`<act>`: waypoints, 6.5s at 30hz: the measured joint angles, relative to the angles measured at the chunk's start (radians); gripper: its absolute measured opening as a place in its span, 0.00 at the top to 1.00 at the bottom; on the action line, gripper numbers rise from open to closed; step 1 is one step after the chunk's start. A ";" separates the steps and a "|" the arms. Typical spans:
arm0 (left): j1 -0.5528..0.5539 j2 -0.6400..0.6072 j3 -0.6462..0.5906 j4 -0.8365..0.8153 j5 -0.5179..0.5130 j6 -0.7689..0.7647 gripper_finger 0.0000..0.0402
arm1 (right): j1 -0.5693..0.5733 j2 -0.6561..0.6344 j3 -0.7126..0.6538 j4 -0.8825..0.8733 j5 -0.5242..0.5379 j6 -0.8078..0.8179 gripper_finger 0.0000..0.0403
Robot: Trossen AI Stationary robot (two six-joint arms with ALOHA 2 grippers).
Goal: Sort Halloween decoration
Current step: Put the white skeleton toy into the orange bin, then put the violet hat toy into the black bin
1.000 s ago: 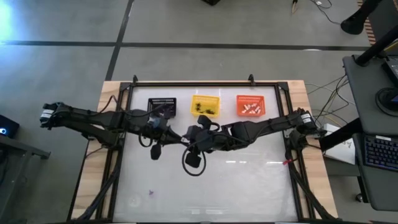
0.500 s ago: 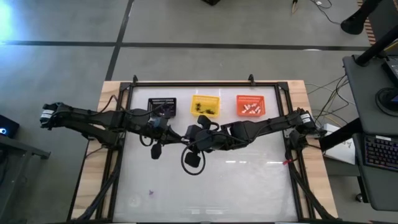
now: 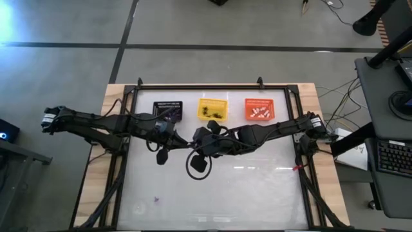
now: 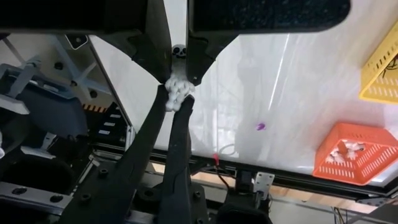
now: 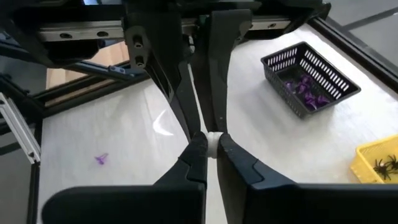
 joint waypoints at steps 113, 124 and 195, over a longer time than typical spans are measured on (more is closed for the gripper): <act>0.010 -0.193 0.037 -0.530 -0.457 -0.016 0.69 | -0.818 -0.011 -0.464 -0.674 -0.250 -0.292 0.70; 0.010 -0.193 0.036 -0.607 -0.543 -0.068 0.69 | -0.792 -0.107 -0.405 -0.786 -0.256 -0.183 0.69; 0.010 -0.371 0.036 -0.747 -0.479 -0.031 0.69 | -0.320 -0.221 -0.990 -0.250 -0.455 0.470 0.97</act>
